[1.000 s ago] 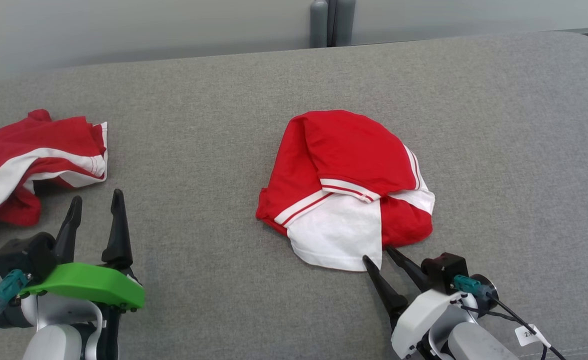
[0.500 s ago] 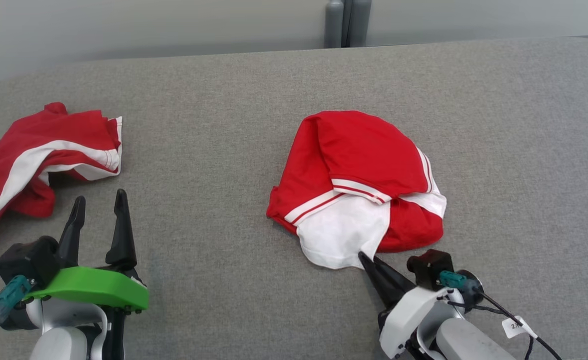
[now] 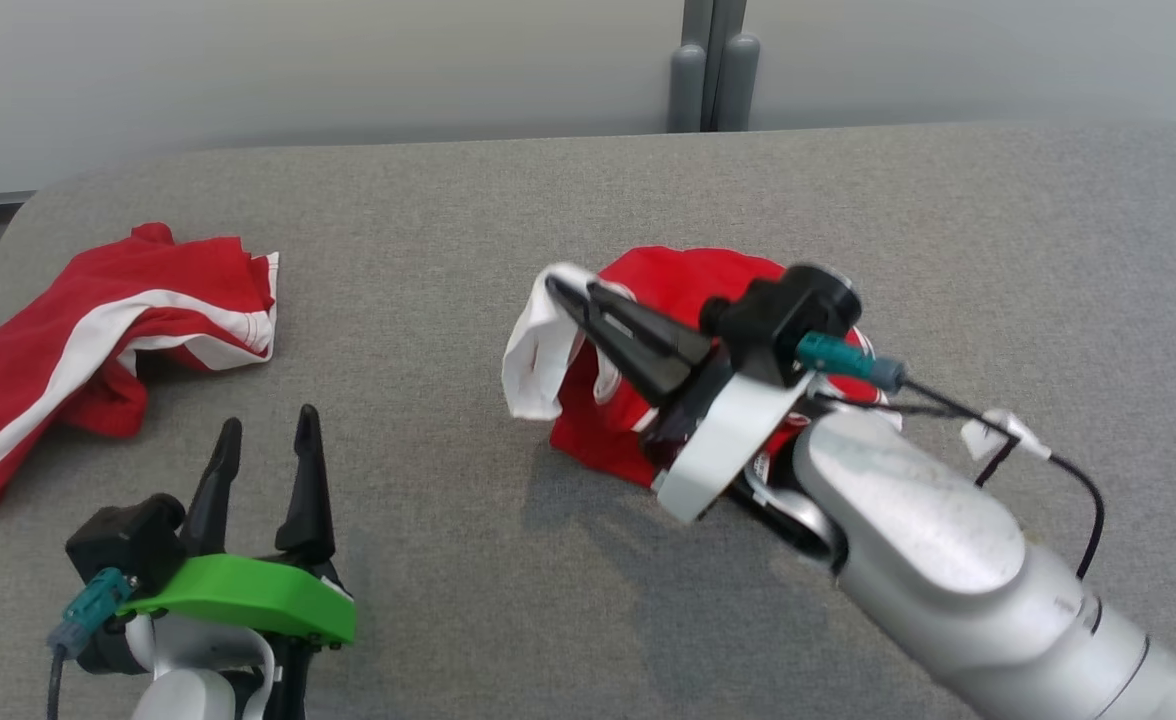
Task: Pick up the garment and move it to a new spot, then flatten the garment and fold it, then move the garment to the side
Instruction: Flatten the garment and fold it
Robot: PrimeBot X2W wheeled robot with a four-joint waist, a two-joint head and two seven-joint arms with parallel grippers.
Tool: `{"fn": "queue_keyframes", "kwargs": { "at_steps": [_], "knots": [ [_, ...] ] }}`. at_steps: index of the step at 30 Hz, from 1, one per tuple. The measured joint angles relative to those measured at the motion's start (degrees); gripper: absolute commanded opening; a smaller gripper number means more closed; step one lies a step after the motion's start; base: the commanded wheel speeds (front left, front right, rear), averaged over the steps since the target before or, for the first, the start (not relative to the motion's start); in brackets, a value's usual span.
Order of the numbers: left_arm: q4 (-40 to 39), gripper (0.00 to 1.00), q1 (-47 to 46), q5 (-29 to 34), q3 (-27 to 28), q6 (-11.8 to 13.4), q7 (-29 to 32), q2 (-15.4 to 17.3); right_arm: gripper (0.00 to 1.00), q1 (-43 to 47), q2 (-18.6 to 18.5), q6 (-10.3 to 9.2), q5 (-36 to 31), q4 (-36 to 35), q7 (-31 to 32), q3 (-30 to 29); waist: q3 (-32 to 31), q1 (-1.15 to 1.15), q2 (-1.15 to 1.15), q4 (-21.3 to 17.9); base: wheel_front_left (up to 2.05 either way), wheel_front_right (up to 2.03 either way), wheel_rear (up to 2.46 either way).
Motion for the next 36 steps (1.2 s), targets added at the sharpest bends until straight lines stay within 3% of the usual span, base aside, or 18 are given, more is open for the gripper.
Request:
{"fn": "queue_keyframes", "kwargs": {
  "at_steps": [9,16,23,31,36],
  "knots": [
    [2.4,1.00,0.1,-2.4,-4.6,-1.5,-1.3,-1.5,0.00,-14.3,-5.6,0.00,8.0,-4.2,8.5,-10.3,-1.3,0.00,0.00,2.5,0.00,0.00,0.00],
    [5.3,1.00,0.1,-3.5,-6.3,-1.9,-2.8,-1.6,0.00,-22.2,-8.2,0.00,13.1,-4.0,17.9,-11.3,-2.5,0.00,0.00,5.4,0.00,0.00,0.00],
    [7.2,1.00,0.8,-5.3,-7.1,-1.9,-4.0,-1.6,0.00,-30.9,-10.5,0.00,17.6,-1.5,25.3,-15.9,-4.5,0.00,0.00,7.8,0.00,0.00,0.00],
    [7.5,1.00,1.7,-6.2,-6.2,-1.8,-5.2,-1.6,0.00,-31.6,-13.1,0.01,22.2,0.0,30.6,-16.5,-6.5,0.00,0.00,9.2,0.00,0.00,0.00],
    [7.5,1.00,3.7,-6.3,-5.6,-1.6,-5.6,-1.5,0.00,-24.3,-17.8,0.07,23.6,2.0,33.1,-17.8,-6.9,0.00,0.00,8.1,0.00,0.00,0.00]
  ]
}}
